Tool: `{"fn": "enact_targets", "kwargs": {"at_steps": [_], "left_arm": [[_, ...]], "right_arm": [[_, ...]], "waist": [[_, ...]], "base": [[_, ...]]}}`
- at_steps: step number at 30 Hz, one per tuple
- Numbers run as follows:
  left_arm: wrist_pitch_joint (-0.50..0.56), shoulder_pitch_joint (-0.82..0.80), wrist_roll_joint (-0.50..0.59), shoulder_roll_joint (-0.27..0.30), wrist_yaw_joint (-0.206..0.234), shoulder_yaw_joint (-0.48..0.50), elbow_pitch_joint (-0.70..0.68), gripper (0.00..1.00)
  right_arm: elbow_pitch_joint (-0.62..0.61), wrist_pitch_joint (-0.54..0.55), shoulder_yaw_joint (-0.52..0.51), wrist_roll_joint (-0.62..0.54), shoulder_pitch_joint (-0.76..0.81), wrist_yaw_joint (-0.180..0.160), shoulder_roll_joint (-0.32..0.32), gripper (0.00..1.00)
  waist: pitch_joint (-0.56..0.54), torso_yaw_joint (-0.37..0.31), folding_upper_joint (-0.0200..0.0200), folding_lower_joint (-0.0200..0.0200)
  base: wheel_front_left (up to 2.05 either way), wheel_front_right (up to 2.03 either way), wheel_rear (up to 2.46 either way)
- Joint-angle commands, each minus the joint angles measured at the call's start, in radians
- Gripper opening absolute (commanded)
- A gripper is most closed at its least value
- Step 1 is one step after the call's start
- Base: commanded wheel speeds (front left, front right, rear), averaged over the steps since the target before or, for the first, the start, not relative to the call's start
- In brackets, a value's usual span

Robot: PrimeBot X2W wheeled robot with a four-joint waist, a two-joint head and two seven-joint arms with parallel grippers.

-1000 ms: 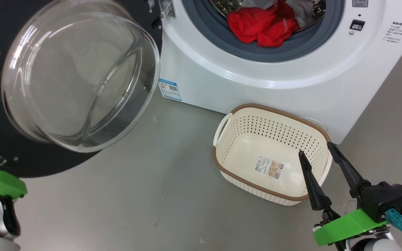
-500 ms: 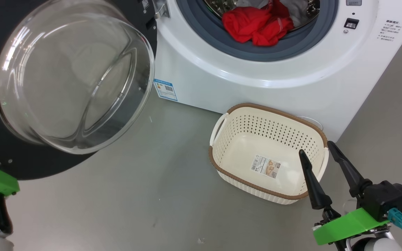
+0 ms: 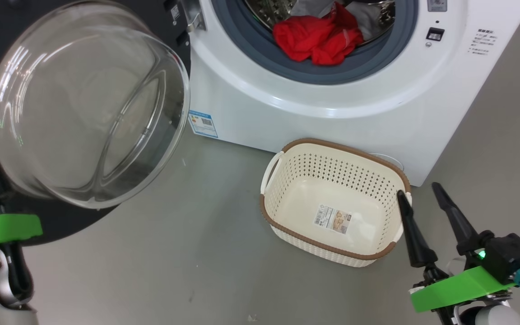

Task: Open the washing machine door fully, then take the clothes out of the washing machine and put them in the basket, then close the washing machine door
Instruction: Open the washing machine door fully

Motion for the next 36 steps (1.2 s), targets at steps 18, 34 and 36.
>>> {"fn": "enact_targets", "kwargs": {"at_steps": [18,34,36], "left_arm": [[-0.005,0.167,-0.148,0.010,-0.051,-0.317,-0.236,1.00],[-0.005,0.275,-0.189,0.053,-0.052,-0.415,-0.234,1.00],[-0.005,0.284,-0.189,0.051,-0.052,-0.414,-0.236,1.00]], "right_arm": [[0.034,-0.062,-0.072,-0.015,-0.054,0.006,-0.001,1.00],[-0.013,-0.071,-0.091,-0.061,-0.018,0.006,-0.001,1.00],[-0.022,-0.071,-0.090,-0.071,-0.011,0.006,-0.001,1.00]], "waist": [[-0.049,-0.122,0.0000,0.0000],[-0.069,-0.275,0.0000,0.0000],[-0.071,-0.291,0.0000,0.0000]], "base": [[0.00,0.00,0.00],[0.00,0.00,0.00],[0.00,0.00,0.00]]}}
